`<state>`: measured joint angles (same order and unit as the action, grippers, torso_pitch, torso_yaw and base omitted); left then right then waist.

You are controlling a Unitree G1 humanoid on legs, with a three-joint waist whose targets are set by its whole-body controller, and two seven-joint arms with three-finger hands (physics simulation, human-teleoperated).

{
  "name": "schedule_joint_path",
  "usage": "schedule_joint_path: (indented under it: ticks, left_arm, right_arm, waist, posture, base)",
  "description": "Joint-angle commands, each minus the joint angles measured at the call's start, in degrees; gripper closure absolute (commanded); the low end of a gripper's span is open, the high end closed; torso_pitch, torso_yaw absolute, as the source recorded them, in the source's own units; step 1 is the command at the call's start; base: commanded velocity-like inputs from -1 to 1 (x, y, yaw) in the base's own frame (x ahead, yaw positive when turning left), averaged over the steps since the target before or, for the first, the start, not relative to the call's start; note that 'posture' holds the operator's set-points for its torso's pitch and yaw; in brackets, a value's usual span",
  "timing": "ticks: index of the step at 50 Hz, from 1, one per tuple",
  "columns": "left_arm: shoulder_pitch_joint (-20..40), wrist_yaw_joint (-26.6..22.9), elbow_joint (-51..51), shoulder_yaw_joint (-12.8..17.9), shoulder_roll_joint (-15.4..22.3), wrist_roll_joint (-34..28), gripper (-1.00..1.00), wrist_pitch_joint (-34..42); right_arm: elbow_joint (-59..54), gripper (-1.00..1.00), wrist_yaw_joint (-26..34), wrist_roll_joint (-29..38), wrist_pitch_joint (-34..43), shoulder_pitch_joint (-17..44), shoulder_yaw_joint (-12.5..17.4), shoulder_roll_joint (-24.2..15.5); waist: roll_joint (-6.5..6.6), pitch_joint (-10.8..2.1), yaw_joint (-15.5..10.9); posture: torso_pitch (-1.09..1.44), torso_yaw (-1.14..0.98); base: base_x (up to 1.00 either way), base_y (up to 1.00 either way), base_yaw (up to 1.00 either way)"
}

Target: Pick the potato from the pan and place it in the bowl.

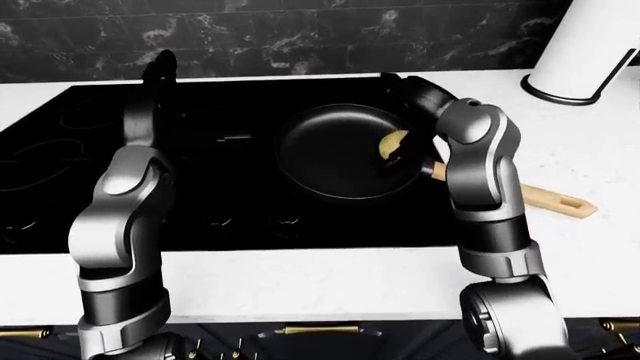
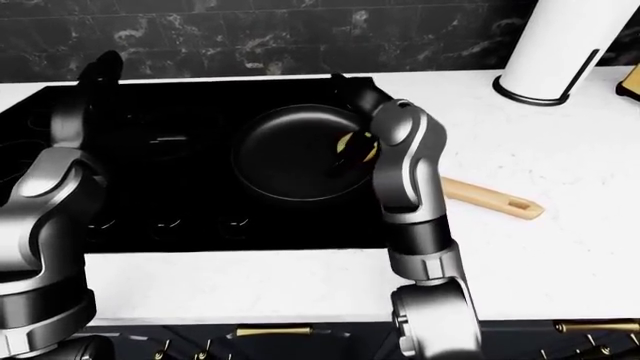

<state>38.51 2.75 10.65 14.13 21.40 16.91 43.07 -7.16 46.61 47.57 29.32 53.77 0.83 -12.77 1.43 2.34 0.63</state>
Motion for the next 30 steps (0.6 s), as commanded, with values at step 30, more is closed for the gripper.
schedule_joint_path:
  ticks: [30]
  left_arm:
    - [3.1,0.7,3.7,2.3,3.2,2.3,-1.00,1.1]
  right_arm:
    - [-5.7,-0.61,-3.4,3.9,-7.8,5.6,0.6,-1.6]
  waist:
    - [0.19,-1.67,0.2]
  posture:
    - [0.00,0.00]
  base:
    - [0.00,0.00,0.00]
